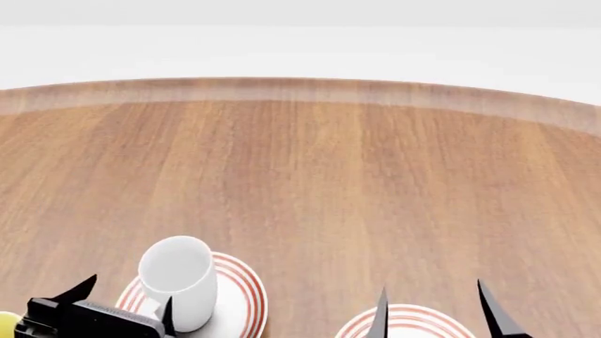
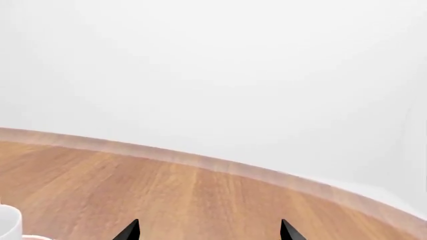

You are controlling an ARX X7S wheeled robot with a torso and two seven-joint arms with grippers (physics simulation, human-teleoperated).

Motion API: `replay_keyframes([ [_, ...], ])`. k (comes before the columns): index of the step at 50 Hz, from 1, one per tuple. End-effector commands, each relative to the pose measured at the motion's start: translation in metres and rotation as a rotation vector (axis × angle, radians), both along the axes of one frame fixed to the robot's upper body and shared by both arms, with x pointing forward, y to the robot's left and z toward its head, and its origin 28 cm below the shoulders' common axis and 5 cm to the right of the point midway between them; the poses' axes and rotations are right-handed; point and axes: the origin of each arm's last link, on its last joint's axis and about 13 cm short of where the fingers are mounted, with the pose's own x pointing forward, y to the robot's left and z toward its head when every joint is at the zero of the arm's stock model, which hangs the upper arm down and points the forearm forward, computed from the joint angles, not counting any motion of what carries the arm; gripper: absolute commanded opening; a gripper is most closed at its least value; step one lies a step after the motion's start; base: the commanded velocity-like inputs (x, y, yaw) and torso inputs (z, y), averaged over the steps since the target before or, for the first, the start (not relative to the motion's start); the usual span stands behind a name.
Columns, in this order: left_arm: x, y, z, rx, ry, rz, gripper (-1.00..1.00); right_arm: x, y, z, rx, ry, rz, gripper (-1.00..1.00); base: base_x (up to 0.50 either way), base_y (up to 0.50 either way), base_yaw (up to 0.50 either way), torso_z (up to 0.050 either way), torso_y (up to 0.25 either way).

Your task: Put the white mug on the left plate.

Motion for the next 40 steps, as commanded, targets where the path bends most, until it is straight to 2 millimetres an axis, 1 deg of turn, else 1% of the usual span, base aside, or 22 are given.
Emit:
replay_keyframes([
  [1,-0.014,-0.003,0.029,-0.022,-0.087,-0.022,1.0,0.001,0.002,0.008,0.029,-0.043,-0.009,1.0,0.0,0.0,0.0,0.0,0.0],
  [10,-0.031,-0.004,0.058,-0.073,-0.207,-0.01,1.0,-0.006,0.004,0.023,0.046,-0.114,-0.01,1.0,0.0,0.0,0.0,0.0,0.0],
  [13,-0.042,-0.004,0.072,-0.103,-0.262,-0.011,1.0,-0.01,0.006,0.028,0.047,-0.135,-0.006,1.0,0.0,0.0,0.0,0.0,0.0],
  [15,-0.045,-0.004,0.075,-0.1,-0.286,-0.006,1.0,-0.011,0.006,0.03,0.047,-0.144,-0.005,1.0,0.0,0.0,0.0,0.0,0.0],
  [19,-0.062,-0.005,0.088,-0.113,-0.341,-0.017,1.0,-0.016,0.009,0.034,0.051,-0.163,0.001,1.0,0.0,0.0,0.0,0.0,0.0],
  [24,-0.078,-0.007,0.101,-0.132,-0.401,-0.026,1.0,-0.022,0.012,0.038,0.041,-0.176,0.021,1.0,0.0,0.0,0.0,0.0,0.0],
  [31,-0.094,-0.01,0.111,-0.141,-0.456,-0.036,1.0,-0.03,0.015,0.04,0.026,-0.184,0.037,1.0,0.0,0.0,0.0,0.0,0.0],
  [40,-0.11,-0.012,0.115,-0.149,-0.492,-0.049,1.0,-0.036,0.016,0.043,0.031,-0.203,0.044,1.0,0.0,0.0,0.0,0.0,0.0],
])
